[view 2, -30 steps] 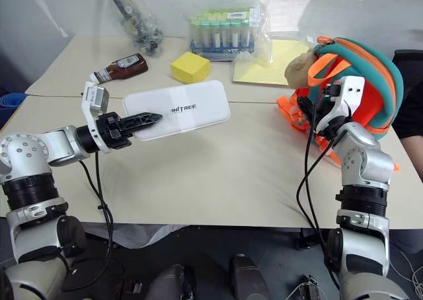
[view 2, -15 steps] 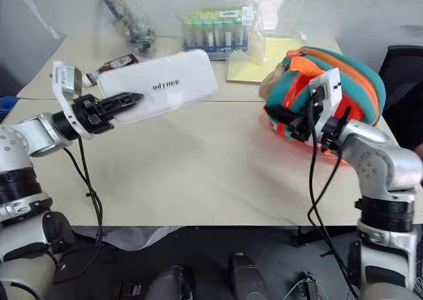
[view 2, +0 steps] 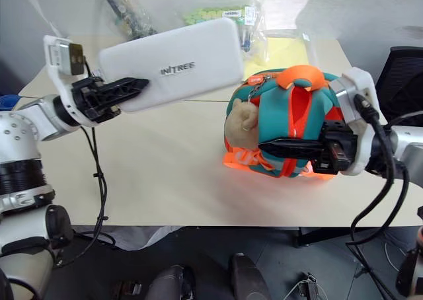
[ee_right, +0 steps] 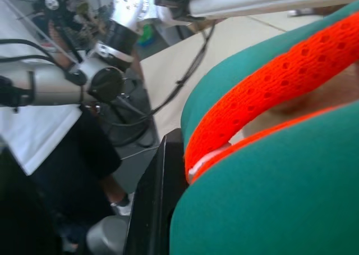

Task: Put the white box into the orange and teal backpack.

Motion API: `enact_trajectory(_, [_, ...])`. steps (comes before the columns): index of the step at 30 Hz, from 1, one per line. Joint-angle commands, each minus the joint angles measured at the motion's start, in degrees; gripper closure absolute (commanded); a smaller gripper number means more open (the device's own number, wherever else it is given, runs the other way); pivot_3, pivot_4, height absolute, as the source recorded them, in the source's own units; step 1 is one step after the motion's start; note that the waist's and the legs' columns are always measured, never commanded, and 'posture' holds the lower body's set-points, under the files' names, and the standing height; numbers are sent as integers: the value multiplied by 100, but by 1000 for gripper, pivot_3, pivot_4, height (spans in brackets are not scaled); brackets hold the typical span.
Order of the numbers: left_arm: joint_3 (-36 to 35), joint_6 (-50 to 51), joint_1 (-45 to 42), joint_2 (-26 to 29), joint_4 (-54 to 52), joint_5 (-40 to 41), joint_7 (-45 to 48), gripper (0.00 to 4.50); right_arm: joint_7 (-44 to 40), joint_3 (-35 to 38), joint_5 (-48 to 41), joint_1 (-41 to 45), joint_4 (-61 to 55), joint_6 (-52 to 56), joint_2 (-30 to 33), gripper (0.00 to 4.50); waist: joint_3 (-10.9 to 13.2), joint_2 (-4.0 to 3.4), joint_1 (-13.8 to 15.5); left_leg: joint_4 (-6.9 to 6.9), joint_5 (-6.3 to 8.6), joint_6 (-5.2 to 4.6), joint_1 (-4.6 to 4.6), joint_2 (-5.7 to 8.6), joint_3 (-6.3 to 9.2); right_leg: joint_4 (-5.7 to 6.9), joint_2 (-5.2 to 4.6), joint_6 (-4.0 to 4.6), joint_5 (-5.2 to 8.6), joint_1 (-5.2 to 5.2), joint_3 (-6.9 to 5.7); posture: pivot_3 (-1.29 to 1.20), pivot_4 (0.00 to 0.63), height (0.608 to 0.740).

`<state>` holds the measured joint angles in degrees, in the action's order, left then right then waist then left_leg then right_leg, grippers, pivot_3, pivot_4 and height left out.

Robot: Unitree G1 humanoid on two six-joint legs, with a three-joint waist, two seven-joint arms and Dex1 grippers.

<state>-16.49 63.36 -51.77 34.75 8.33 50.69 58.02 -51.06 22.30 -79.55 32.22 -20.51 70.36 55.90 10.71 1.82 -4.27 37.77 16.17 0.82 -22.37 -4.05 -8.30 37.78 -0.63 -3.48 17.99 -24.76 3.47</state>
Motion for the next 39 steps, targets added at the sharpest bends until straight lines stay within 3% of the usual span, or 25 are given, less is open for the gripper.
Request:
enact_trajectory(1, [266, -634, -154, 42, -305, -190, 305, 3236, 165, 395, -958, 155, 5, -18, 276, 4464, 1, 1, -17, 0, 0, 0, -1, 0, 0, 0, 1, 0, 0, -2, 1, 0, 150, 740])
enact_trajectory(6, [456, -1096, -460, 25, 128, -379, 523, 3236, 256, 512, -1534, -9, 9, -53, 619, 4464, 2, 2, -10, -1, 0, -1, -2, -2, 2, 0, 4, 0, 0, -3, 1, 0, 150, 740])
enact_trajectory(15, [1548, -2245, -359, 895, 373, -1414, 2152, 3236, 162, 582, -955, -765, -130, -340, 628, 4464, 1, 3, -33, -1, 3, -6, -3, -5, 1, -8, 6, -3, 2, 0, 0, 0, 150, 740])
enact_trajectory(20, [2292, -3541, -729, 866, 902, -2454, 2660, 3236, -21, 465, -517, -1033, -225, -532, 615, 4464, 2, 4, 12, 6, 6, -16, 6, 2, 2, -9, 1, -5, 0, 14, 0, 0, 150, 740])
enact_trajectory(26, [2602, -4559, -1573, 382, 1948, -3144, 2856, 3236, -201, 612, -469, -1321, -317, -580, 669, 4464, 5, 9, 125, 17, 18, -44, -7, 11, 3, -14, -3, -11, -4, 11, 4, 0, 150, 740])
enact_trajectory(32, [2835, -4390, -1795, -469, 1889, -3090, 3005, 3236, -41, 556, -436, -1387, -457, -747, 553, 4464, 5, 9, 138, 18, 25, -52, -25, 8, 3, -21, -2, -17, 0, -2, 2, 0, 150, 740])
enact_trajectory(35, [3099, -4935, -1555, -1106, 1717, -3449, 2524, 3236, 68, 455, -348, -1420, -566, -850, 440, 4464, 5, 9, 153, 25, 24, -51, -45, 8, 6, -18, -2, -18, 1, -20, 1, 0, 150, 740])
enact_trajectory(39, [3334, -5417, -1461, -2242, 1882, -4099, 1186, 3236, 316, 326, -266, -1491, -710, -984, 233, 4464, 5, 10, 227, 45, 23, -52, -81, 11, 6, -6, -4, -28, -5, -54, 9, 0, 150, 740])
